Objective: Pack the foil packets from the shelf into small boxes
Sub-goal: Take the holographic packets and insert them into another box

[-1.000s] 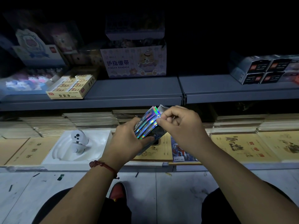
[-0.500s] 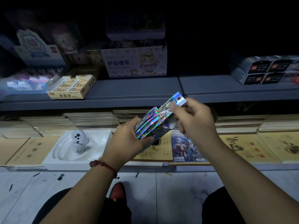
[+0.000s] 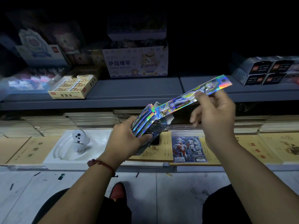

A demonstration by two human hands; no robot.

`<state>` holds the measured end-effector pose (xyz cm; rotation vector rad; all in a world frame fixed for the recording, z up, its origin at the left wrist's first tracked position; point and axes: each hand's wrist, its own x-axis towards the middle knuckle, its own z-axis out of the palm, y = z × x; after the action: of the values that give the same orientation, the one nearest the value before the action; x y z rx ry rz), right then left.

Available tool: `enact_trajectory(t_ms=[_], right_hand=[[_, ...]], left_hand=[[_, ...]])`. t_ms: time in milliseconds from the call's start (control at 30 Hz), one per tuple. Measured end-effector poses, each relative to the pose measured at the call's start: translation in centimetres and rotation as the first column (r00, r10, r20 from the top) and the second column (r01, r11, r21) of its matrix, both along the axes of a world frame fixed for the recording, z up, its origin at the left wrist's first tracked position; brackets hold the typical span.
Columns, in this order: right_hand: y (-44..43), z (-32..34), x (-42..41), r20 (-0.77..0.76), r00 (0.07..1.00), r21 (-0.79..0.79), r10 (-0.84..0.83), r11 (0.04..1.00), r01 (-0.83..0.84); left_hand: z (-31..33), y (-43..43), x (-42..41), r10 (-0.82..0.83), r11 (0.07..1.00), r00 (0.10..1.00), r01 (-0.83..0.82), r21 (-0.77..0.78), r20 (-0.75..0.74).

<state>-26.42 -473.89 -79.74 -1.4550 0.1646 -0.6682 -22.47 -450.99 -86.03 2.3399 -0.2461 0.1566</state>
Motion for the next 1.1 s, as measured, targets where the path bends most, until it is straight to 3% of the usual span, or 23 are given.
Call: enact_trajectory(t_ms=[200,500,633,900,1100], right_hand=[[-0.8,0.1,0.2,0.037,0.995,-0.016,-0.094,0.995,0.095],[0.6,-0.6,0.0,0.001,0.996,-0.166,0.085,0.983,-0.084],[1.3,-1.6,0.0,-0.19,0.967,-0.377,0.169,0.897,-0.231],[1.4,-2.0,0.4,-0.249,0.955,-0.354,0.161,0.903,-0.245],[1.6,-2.2,0.1,-0.51,0.855,-0.36,0.099,0.878,-0.316]], left_hand=[[0.5,-0.1,-0.1,-0.004,0.998,1.0,0.002,-0.066,-0.031],[0.7,-0.3,-0.3,-0.015,0.997,1.0,0.014,-0.077,-0.009],[0.5,-0.2,-0.3,-0.057,0.995,0.998,0.056,-0.083,-0.005],[0.4,-0.3,-0.4,-0.085,0.994,0.996,0.085,-0.064,0.001],[0.3,-0.4,-0.7,-0.154,0.987,0.988,0.155,-0.04,0.02]])
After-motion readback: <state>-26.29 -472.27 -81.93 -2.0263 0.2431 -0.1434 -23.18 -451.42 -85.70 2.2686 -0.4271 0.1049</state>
